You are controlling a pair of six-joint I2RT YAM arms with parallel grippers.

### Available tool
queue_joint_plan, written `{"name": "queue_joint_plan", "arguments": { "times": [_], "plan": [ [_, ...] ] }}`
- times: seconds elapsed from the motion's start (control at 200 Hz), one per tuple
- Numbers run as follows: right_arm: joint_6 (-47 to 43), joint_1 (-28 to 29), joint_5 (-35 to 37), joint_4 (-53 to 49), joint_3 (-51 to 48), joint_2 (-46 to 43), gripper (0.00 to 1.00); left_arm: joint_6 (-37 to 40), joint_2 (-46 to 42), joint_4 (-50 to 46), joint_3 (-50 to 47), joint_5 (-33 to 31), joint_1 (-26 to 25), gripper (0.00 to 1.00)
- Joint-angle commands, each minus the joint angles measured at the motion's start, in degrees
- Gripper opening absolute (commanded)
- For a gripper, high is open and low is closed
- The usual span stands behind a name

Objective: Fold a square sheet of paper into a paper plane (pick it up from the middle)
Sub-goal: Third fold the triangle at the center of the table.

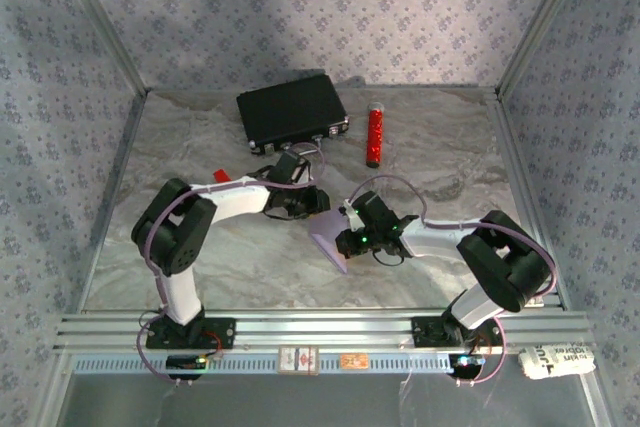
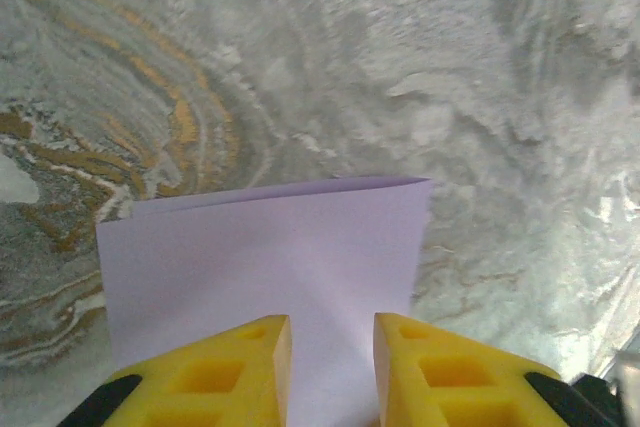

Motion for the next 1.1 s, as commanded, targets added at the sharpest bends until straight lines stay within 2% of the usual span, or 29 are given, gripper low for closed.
{"name": "queue_joint_plan", "arguments": {
  "times": [0.0,0.11,0.28,0.69,0.86,1.094],
  "plan": [
    [-0.2,0.4,1.7,-3.1,0.1,2.0,0.06,-2.8,-5.3,2.3,-3.5,-1.0,-0.2,0.22],
    [-0.3,0.3,1.6,-3.1,0.2,2.1,0.06,-7.2,-9.6,7.7,-9.0,-0.7,-0.9,0.10],
    [-0.4,0.2,1.4,-3.2,0.3,2.2,0.06,-13.6,-14.0,16.2,-17.0,0.0,-2.5,0.03],
    [-0.5,0.0,1.8,-3.7,0.2,1.5,0.06,-18.6,-9.6,25.1,-20.2,3.5,-7.2,0.02],
    [-0.4,-0.1,1.8,-3.9,0.3,1.4,0.06,-18.5,-7.9,22.6,-19.9,2.6,-8.6,0.01],
    [-0.5,0.0,2.0,-4.0,0.1,1.3,0.06,-19.3,-7.3,24.5,-21.2,2.1,-9.3,0.00]
  ]
}}
